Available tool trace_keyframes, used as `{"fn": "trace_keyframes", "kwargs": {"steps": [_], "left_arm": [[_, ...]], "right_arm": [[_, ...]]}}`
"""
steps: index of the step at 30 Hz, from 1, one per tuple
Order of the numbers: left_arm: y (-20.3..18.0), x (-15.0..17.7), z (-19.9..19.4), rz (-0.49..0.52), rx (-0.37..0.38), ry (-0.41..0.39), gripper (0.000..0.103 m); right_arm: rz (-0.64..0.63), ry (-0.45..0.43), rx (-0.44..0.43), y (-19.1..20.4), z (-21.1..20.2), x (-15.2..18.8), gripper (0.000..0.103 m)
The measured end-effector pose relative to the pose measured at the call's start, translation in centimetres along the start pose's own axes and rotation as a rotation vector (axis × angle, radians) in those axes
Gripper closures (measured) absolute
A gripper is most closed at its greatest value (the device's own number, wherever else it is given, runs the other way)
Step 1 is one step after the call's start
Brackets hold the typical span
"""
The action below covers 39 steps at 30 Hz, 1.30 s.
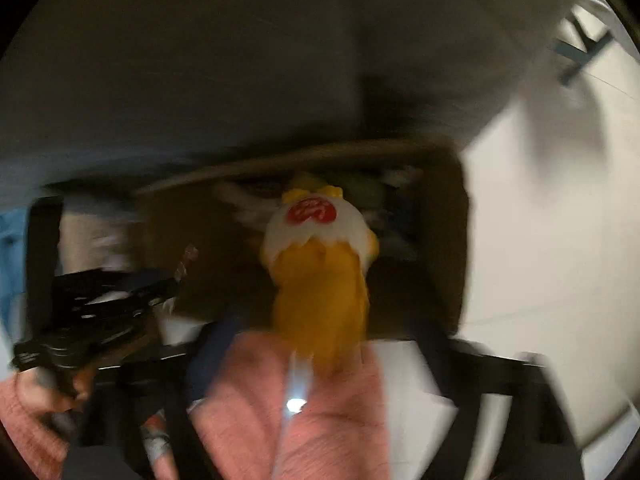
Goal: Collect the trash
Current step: 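Drop the toy figure and pen into the cardboard box by opening both tools, then grasp a white tissue with the left tool while the right tool grasps a clear plastic bag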
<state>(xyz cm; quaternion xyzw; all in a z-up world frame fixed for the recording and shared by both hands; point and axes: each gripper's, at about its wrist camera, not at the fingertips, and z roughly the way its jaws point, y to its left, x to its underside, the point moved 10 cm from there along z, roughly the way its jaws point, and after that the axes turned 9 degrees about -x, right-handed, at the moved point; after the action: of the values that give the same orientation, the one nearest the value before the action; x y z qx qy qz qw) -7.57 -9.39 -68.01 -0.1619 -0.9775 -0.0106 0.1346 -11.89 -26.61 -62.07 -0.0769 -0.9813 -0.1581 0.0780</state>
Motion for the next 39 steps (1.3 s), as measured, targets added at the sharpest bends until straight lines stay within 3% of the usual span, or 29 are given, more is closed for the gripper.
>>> {"fn": "trace_keyframes", "kwargs": {"steps": [1, 6, 11, 16, 19, 22, 23, 26, 28, 30, 36, 39], "left_arm": [[0.6, -0.4, 1.0, -0.004, -0.054, 0.014, 0.023], [1.3, 0.6, 1.7, -0.065, -0.018, 0.051, 0.022], [0.7, 2.6, -2.1, -0.062, -0.01, 0.029, 0.022], [-0.7, 5.8, -11.3, -0.007, 0.054, -0.085, 0.022], [-0.2, 7.5, -20.1, 0.014, 0.093, -0.218, 0.022], [1.2, 7.1, -27.7, -0.015, 0.153, -0.355, 0.019], [2.3, 6.2, -31.4, -0.033, 0.169, -0.435, 0.016], [6.4, 2.0, -38.6, -0.112, 0.126, -0.607, 0.014], [9.8, -1.6, -41.7, -0.215, 0.088, -0.672, 0.013], [13.6, -6.4, -44.5, -0.347, 0.115, -0.728, 0.013], [20.3, -19.8, -48.5, -0.566, 0.129, -0.743, 0.013], [21.9, -24.3, -49.0, -0.671, 0.207, -0.695, 0.013]], "right_arm": [[0.015, 0.015, -0.007, -0.4, 0.6, 0.1, 0.015], [0.067, 0.041, -0.033, -1.6, 0.9, 1.0, 0.008], [0.043, 0.039, -0.069, 0.8, -2.4, 1.7, 0.008], [-0.061, -0.024, -0.172, 5.6, -10.0, 2.7, 0.005], [-0.082, -0.1, -0.261, 8.3, -15.0, 2.8, 0.005], [-0.092, -0.155, -0.339, 10.6, -18.8, 3.0, 0.005], [-0.099, -0.176, -0.359, 11.5, -20.0, 3.0, 0.005], [-0.11, -0.227, -0.378, 13.5, -22.0, 2.7, 0.005], [-0.107, -0.268, -0.395, 14.7, -23.4, 2.2, 0.005], [-0.096, -0.311, -0.401, 15.6, -24.6, 1.8, 0.005], [-0.073, -0.392, -0.341, 16.4, -26.2, 2.1, 0.005], [-0.049, -0.417, -0.322, 16.3, -26.4, 2.6, 0.005]]}}
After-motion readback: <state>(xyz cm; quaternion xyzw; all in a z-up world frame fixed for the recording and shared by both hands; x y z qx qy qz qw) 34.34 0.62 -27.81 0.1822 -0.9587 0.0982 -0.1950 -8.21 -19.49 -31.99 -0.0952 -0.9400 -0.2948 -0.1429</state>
